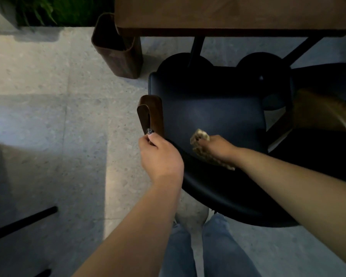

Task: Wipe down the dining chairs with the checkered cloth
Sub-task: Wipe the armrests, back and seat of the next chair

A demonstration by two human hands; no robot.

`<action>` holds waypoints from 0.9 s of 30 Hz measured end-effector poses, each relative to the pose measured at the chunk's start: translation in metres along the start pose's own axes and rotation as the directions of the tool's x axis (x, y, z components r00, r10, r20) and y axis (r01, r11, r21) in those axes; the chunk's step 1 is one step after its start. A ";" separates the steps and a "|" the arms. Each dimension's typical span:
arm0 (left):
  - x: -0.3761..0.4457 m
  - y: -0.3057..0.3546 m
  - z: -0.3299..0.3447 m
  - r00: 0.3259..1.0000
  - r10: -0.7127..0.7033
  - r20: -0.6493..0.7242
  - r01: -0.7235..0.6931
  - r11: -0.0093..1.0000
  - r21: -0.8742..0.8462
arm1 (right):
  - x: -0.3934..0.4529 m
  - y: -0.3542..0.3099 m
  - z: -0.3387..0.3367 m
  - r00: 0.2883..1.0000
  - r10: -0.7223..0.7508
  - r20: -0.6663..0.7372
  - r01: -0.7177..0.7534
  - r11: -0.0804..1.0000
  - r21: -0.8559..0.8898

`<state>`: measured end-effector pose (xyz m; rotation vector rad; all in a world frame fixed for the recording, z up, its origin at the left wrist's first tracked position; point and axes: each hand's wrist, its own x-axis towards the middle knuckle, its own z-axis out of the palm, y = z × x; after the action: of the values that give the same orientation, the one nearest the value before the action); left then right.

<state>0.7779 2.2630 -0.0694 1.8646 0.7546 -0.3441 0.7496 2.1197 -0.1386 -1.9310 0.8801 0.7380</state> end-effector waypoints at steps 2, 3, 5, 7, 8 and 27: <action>-0.001 0.001 -0.001 1.000 0.001 0.003 -0.001 1.000 0.015 | 0.014 0.007 0.020 0.994 0.041 0.098 -0.031 0.995 -0.097; 0.000 0.002 -0.001 1.000 0.003 0.005 -0.003 1.000 0.019 | 0.017 0.006 0.027 0.991 0.038 0.125 -0.021 0.990 -0.138; 0.002 0.000 0.000 1.000 0.011 -0.006 -0.011 1.000 0.016 | 0.014 -0.001 0.029 0.993 0.009 0.117 0.012 0.984 -0.180; 0.002 -0.001 -0.001 1.000 0.016 -0.004 -0.016 1.000 0.025 | -0.001 -0.004 0.023 0.995 -0.045 0.084 0.055 0.990 -0.132; 0.002 0.000 0.000 1.000 0.016 0.001 -0.016 1.000 0.024 | -0.010 -0.004 0.020 0.995 -0.085 0.060 0.091 0.991 -0.101; -0.029 -0.007 -0.001 0.996 -0.060 -0.064 0.064 0.996 0.068 | -0.046 0.000 -0.041 0.980 -0.187 -0.061 0.179 0.977 -0.119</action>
<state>0.7517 2.2558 -0.0581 1.9278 0.8537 -0.3579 0.7296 2.0973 -0.0850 -2.1176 0.7039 0.6236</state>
